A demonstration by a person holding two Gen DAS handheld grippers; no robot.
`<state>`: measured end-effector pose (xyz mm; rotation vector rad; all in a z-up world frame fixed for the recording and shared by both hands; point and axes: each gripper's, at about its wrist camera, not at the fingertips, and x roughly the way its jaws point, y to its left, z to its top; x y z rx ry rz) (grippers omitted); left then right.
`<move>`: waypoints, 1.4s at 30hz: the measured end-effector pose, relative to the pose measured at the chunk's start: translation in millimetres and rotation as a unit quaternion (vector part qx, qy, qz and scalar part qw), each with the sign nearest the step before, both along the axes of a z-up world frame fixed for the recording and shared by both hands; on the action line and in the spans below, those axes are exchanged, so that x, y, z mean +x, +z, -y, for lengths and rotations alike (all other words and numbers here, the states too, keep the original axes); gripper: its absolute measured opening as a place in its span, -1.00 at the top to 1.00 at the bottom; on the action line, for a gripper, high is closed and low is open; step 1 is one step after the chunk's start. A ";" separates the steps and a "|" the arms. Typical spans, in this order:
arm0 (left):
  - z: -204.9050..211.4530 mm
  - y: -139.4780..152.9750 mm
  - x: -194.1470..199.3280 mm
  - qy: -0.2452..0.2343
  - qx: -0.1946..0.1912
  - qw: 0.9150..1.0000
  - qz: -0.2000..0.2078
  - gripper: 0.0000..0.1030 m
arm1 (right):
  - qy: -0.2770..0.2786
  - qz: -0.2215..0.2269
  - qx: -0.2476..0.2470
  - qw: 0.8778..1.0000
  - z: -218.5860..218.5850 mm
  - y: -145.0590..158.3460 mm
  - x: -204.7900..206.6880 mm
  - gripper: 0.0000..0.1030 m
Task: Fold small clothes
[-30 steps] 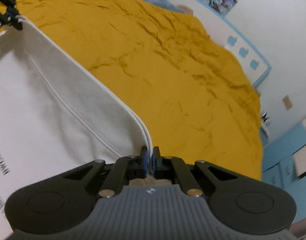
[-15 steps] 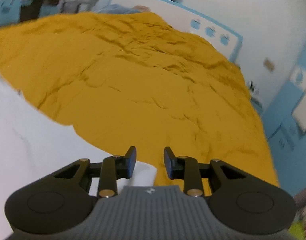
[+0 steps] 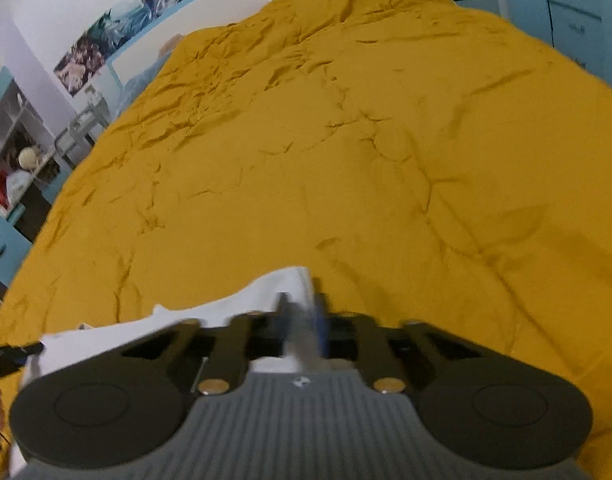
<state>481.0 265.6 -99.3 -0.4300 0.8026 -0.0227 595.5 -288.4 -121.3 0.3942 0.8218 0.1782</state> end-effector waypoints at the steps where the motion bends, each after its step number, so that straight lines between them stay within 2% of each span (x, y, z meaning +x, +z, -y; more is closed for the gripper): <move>1: 0.8 1.9 -2.0 0.002 0.006 1.000 0.009 0.83 | -0.002 0.009 0.001 1.000 -0.5 1.8 -2.1 1.00; 3: -0.6 8.6 -10.4 0.007 0.006 1.000 0.030 0.86 | -0.003 0.033 0.006 0.999 -0.8 9.3 -7.5 1.00; 7: 3.2 19.2 -15.0 0.010 0.039 0.998 0.056 0.89 | -0.024 0.082 -0.004 0.996 4.4 30.3 -15.3 1.00; 9: 6.5 14.7 -8.1 0.013 0.049 0.998 0.046 0.97 | -0.033 0.078 -0.013 0.996 8.0 31.8 -10.0 1.00; 12: 8.8 3.3 5.5 0.013 0.051 0.999 0.008 0.94 | -0.047 0.063 -0.029 0.996 10.0 25.4 -2.2 1.00; 15: 6.3 5.8 2.4 0.007 0.047 0.999 0.018 0.86 | -0.021 0.033 0.028 0.999 18.5 16.6 -4.9 1.00; 17: 0.4 9.0 -3.5 0.009 0.026 0.999 0.032 0.84 | -0.012 0.028 0.041 0.999 19.1 15.2 -9.4 0.77; 18: -2.0 9.2 -3.5 0.008 0.011 0.999 0.034 0.81 | -0.006 0.022 0.045 0.999 18.1 12.7 -10.0 0.48; 19: -4.0 8.4 -2.8 0.006 -0.006 0.999 0.032 0.68 | -0.006 0.016 0.048 0.999 17.5 9.7 -9.4 0.46; 21: -4.9 6.3 -2.6 0.005 -0.017 0.999 0.028 0.62 | -0.006 -0.005 0.058 0.998 15.1 -0.7 -4.8 0.46; 22: -3.5 5.6 -2.3 0.003 -0.015 1.000 0.025 0.61 | -0.009 -0.015 0.067 0.998 14.8 -5.8 -2.2 0.55; 24: -1.7 2.8 -0.9 0.001 -0.011 1.000 0.020 0.61 | -0.008 -0.026 0.087 0.996 12.3 -13.7 -1.3 0.85; 25: -0.2 1.2 0.7 0.000 -0.007 1.000 0.017 0.61 | -0.002 -0.020 0.084 0.996 9.5 -13.1 -2.8 0.90; 28: 7.3 -5.0 7.0 0.000 0.027 1.000 0.001 0.62 | -0.003 0.029 0.030 0.999 0.3 -0.3 -10.9 0.93; 30: 14.1 -10.3 10.6 -0.001 0.060 0.998 -0.012 0.62 | -0.012 0.015 0.011 1.000 -1.7 -3.4 -6.5 0.94; 34: 19.0 -2.9 8.7 0.007 0.077 0.997 -0.022 0.62 | -0.013 -0.009 -0.035 0.999 -12.8 -11.7 1.1 0.93; 38: 18.1 21.1 -11.1 -0.017 0.093 0.995 -0.017 0.62 | -0.019 -0.006 -0.036 0.999 -10.1 8.9 -7.4 0.81; 42: 17.2 48.0 -44.0 -0.035 0.090 0.995 -0.007 0.62 | 0.004 -0.002 -0.039 0.999 -5.9 44.5 -39.9 0.81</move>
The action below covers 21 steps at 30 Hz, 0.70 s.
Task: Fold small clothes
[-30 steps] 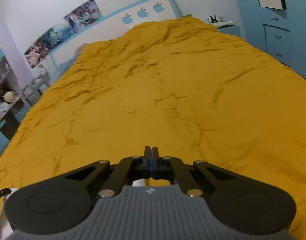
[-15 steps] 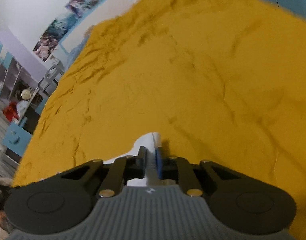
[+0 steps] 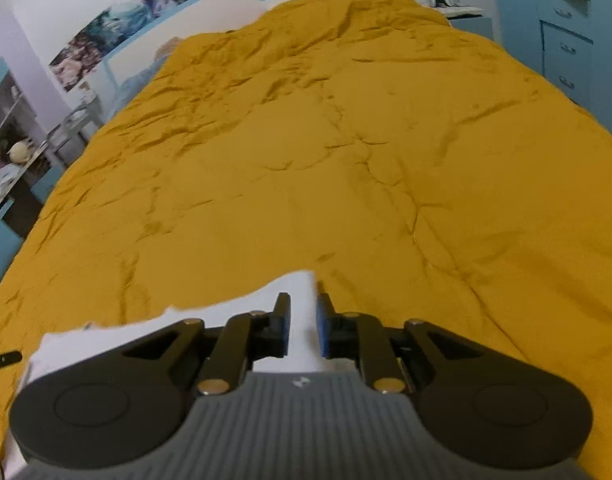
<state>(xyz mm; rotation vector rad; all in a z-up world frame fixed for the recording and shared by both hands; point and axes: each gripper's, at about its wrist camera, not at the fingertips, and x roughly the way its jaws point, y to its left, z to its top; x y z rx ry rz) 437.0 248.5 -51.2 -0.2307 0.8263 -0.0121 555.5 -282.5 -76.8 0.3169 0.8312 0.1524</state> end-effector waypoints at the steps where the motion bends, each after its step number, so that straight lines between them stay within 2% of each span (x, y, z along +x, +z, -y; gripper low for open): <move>1: 2.1 7.3 -10.1 -0.009 0.002 1.000 0.002 0.62 | 0.008 -0.001 -0.001 1.000 -0.5 8.0 -9.0 0.81; 6: 23.3 35.1 -68.1 -0.062 0.024 0.998 0.006 0.62 | 0.068 -0.011 -0.036 0.997 -10.8 45.9 -75.8 0.75; 9: 41.3 37.5 -106.2 -0.087 0.041 0.995 0.008 0.62 | 0.106 -0.018 -0.065 0.992 -22.3 56.6 -120.5 0.74; 11: 48.8 33.3 -125.9 -0.086 0.049 0.995 0.011 0.62 | 0.128 -0.018 -0.086 0.988 -29.7 56.1 -149.0 0.74; 13: 57.5 24.3 -142.3 -0.077 0.054 0.996 0.009 0.62 | 0.139 -0.012 -0.126 0.982 -39.0 46.4 -177.9 0.74; 16: 64.0 8.7 -158.4 -0.067 0.050 0.997 0.001 0.62 | 0.128 -0.009 -0.161 0.979 -44.9 25.3 -210.2 0.74; 21: 69.0 -23.9 -174.1 -0.052 0.073 0.995 -0.034 0.62 | 0.091 -0.028 -0.173 0.980 -38.9 -15.4 -243.3 0.78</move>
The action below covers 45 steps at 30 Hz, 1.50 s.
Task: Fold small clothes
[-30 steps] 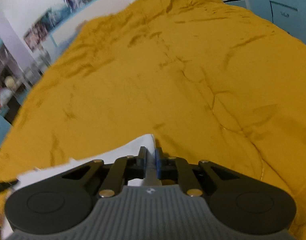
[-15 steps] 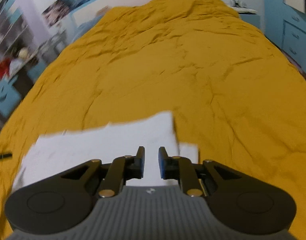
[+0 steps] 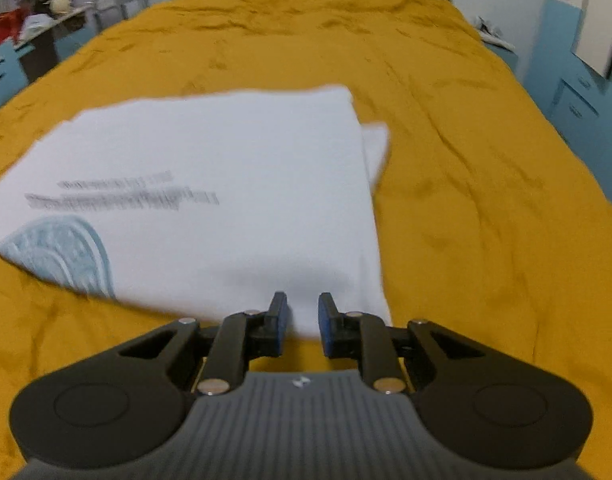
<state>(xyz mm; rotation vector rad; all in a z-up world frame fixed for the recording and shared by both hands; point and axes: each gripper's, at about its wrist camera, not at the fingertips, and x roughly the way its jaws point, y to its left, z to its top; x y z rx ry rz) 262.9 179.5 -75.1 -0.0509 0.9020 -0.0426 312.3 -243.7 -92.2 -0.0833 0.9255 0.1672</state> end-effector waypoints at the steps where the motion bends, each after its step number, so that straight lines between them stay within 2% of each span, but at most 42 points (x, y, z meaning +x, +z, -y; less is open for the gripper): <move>1: -1.6 -6.4 -0.3 0.003 0.001 1.000 -0.004 0.65 | -0.007 0.003 0.002 1.000 3.3 -8.2 -4.9 0.79; 5: -3.1 -18.5 -3.7 0.020 -0.002 1.000 -0.003 0.65 | -0.035 0.003 0.040 0.999 16.2 -28.2 -10.6 0.79; 9: 2.2 -8.6 -6.1 0.037 0.010 0.999 0.005 0.65 | -0.034 -0.004 0.037 0.999 16.7 -25.2 -8.5 0.79; 11: 7.1 1.5 -12.7 0.036 0.011 0.999 0.028 0.64 | -0.031 -0.005 0.033 0.999 13.9 -20.0 -7.9 0.77; 12: 9.9 8.1 -15.2 0.033 0.009 0.999 0.041 0.63 | -0.029 0.000 0.032 0.999 12.2 -16.0 -9.0 0.67; 13: 12.5 14.9 -16.2 0.029 0.007 0.998 0.051 0.56 | -0.027 0.003 0.036 0.999 12.4 -10.9 -8.2 0.46; 15: 17.5 26.2 -14.1 0.021 0.002 0.998 0.065 0.47 | -0.021 0.007 0.051 0.998 12.9 -0.6 -11.9 0.30; 20: 34.3 37.9 3.0 0.005 -0.011 0.997 0.073 0.43 | -0.014 0.027 0.072 0.997 12.4 24.1 -5.7 0.11; 23: 43.9 36.9 18.0 -0.012 -0.026 0.997 0.074 0.42 | -0.021 0.029 0.104 0.994 15.3 34.6 9.6 -0.10; 26: 56.6 33.2 30.3 -0.030 -0.032 0.997 0.069 0.40 | -0.027 0.021 0.118 0.992 18.8 38.7 33.2 -0.17; 29: 67.2 25.7 47.0 -0.047 -0.034 0.996 0.062 0.40 | -0.035 0.006 0.109 0.993 22.1 37.0 61.0 -0.21; 33: 77.8 12.5 71.0 -0.057 -0.031 0.997 0.045 0.40 | -0.060 -0.017 0.125 0.990 34.2 24.9 96.9 -0.27; 38: 88.5 -0.8 98.1 -0.069 -0.035 0.996 0.033 0.39 | -0.088 -0.049 0.190 0.977 53.4 3.9 133.2 -0.28; 45: 99.2 -20.2 133.2 -0.082 -0.049 0.995 0.023 0.33 | -0.111 -0.064 0.263 0.956 82.1 -20.7 168.3 -0.30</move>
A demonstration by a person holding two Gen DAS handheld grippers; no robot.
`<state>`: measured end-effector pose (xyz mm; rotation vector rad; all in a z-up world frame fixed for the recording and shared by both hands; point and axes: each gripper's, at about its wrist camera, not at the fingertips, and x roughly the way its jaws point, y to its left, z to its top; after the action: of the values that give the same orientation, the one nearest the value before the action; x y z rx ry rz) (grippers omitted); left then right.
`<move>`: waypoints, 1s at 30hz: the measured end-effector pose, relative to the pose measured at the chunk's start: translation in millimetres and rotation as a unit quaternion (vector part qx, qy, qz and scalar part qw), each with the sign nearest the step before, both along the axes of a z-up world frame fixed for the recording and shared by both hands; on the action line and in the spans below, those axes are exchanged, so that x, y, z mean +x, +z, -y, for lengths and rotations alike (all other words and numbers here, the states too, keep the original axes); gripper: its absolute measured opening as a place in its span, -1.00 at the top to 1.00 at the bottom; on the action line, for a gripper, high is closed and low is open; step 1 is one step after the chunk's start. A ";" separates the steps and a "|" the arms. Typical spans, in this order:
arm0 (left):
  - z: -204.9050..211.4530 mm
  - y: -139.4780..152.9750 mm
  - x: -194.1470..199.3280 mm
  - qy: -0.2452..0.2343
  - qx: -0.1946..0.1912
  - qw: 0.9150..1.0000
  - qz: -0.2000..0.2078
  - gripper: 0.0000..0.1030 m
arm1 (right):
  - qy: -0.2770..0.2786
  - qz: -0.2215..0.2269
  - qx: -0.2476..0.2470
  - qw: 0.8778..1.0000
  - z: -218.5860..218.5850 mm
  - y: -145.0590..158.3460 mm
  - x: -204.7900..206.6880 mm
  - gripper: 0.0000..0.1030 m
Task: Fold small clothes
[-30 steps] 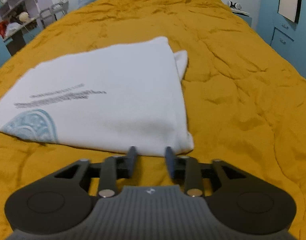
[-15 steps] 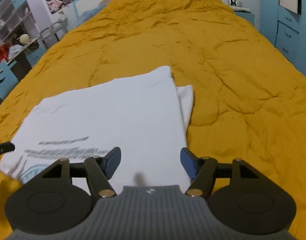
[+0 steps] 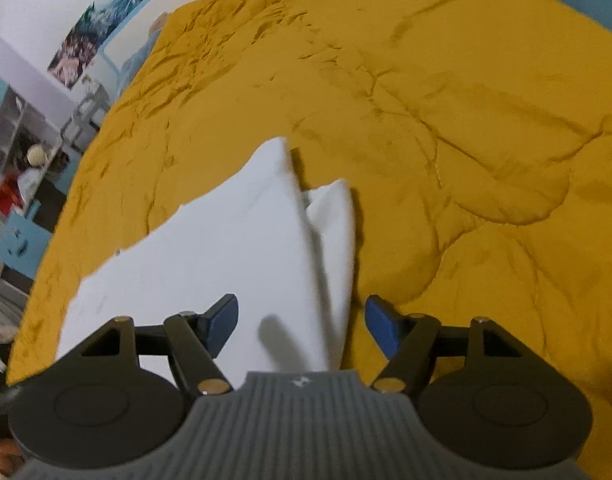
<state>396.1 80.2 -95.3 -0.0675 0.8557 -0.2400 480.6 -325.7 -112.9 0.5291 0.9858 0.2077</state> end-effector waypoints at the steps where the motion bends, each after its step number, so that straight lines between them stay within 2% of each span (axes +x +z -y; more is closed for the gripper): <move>1: 0.8 -2.7 4.4 0.001 0.000 1.000 -0.002 0.33 | 0.000 -0.002 0.012 1.000 3.7 -4.0 5.3 -0.30; 5: 4.1 -7.9 17.1 0.000 -0.003 1.000 0.000 0.31 | 0.005 0.006 0.046 0.999 10.7 -14.6 22.9 -0.26; 6: 4.7 -8.3 19.8 0.000 -0.003 1.000 0.001 0.31 | 0.006 0.009 0.056 0.998 12.1 -17.6 29.1 -0.20; 8: 6.0 -9.2 24.2 -0.001 -0.003 1.000 0.002 0.29 | 0.004 0.008 0.065 0.998 13.6 -23.7 37.8 -0.04; 13: 7.2 -10.3 28.1 -0.001 -0.002 1.000 0.003 0.27 | -0.008 0.005 0.094 0.996 15.9 -41.2 52.5 0.48; 17: 6.4 -10.4 28.8 -0.002 -0.005 1.000 0.003 0.27 | -0.003 0.015 0.113 0.993 17.6 -41.6 57.1 0.78; 19: 5.0 -10.0 28.6 -0.001 -0.006 1.000 0.002 0.26 | 0.002 0.023 0.116 0.993 16.8 -34.4 54.6 0.88; 22: 1.6 -6.9 23.0 0.003 -0.004 1.000 0.007 0.27 | 0.015 0.036 0.105 0.994 7.6 -10.8 52.1 0.91; 26: -10.4 4.8 11.3 0.010 -0.007 1.000 0.022 0.26 | 0.034 0.053 0.088 0.994 -22.4 37.6 46.8 0.92; 30: -35.4 19.1 -2.8 0.026 -0.011 0.999 0.036 0.26 | 0.059 0.074 0.097 0.991 -66.3 85.5 39.2 0.92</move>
<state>393.3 115.6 -76.2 -0.1020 0.7785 -0.2016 519.8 -259.4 -27.4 0.6246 0.8579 0.4454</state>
